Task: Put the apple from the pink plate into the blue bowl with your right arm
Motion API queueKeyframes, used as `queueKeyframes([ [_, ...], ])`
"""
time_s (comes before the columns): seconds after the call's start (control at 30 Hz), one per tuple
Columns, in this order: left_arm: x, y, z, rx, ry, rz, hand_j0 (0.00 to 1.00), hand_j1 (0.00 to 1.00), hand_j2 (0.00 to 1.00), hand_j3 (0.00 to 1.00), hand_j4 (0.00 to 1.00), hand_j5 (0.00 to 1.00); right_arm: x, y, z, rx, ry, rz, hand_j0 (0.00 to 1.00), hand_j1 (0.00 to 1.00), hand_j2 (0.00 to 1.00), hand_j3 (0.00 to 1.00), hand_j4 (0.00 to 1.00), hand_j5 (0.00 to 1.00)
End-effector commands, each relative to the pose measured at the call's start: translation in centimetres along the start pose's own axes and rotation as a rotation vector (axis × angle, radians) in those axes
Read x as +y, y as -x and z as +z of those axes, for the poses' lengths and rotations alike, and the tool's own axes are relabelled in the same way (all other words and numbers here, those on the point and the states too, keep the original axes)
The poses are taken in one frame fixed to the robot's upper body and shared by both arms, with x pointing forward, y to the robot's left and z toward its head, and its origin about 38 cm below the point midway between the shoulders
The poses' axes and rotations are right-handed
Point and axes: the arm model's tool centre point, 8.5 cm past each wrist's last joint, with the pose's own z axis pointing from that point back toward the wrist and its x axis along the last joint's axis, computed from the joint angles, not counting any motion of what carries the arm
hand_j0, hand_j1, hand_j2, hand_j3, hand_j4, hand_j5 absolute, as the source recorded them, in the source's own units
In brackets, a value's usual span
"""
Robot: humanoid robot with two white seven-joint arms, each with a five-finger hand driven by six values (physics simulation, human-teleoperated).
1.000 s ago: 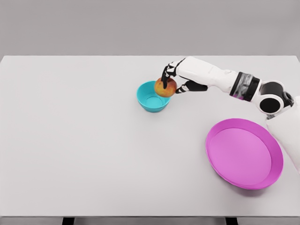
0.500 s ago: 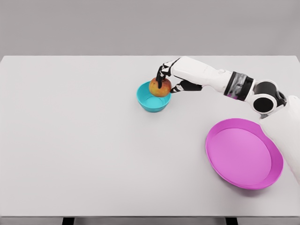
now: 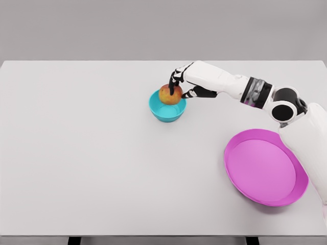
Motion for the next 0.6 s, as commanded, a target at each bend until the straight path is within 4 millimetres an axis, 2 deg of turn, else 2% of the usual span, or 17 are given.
queueKeyframes([
  [0.0, 0.0, 0.0, 0.0, 0.0, 0.0, 0.0, 1.0, 1.0, 1.0, 1.0, 1.0, 1.0, 0.09, 0.16, 0.01, 0.004, 0.003, -0.01, 0.39, 0.39, 0.39, 0.39, 0.39, 0.39],
  [0.1, 0.0, 0.0, 0.0, 0.0, 0.0, 0.0, 1.0, 1.0, 1.0, 1.0, 1.0, 1.0, 0.11, 0.17, 0.01, 0.006, 0.001, -0.008, 0.39, 0.39, 0.39, 0.39, 0.39, 0.39],
  [0.13, 0.0, 0.0, 0.0, 0.0, 0.0, 0.0, 1.0, 1.0, 1.0, 1.0, 1.0, 1.0, 0.21, 0.06, -0.39, 0.0, 0.006, -0.016, 0.57, 0.57, 0.57, 0.57, 0.57, 0.57],
  [0.17, 0.0, 0.0, 0.0, 0.0, 0.0, 0.0, 1.0, 1.0, 1.0, 1.0, 1.0, 1.0, 0.22, 0.16, -0.72, 0.0, 0.009, -0.023, 1.0, 1.0, 1.0, 1.0, 1.0, 1.0],
  [0.57, 0.0, 0.0, 0.0, 0.0, 0.0, 0.0, 1.0, 1.0, 1.0, 1.0, 1.0, 1.0, -0.42, 0.32, -0.38, 0.006, 0.013, -0.009, 1.0, 1.0, 1.0, 1.0, 1.0, 1.0],
])
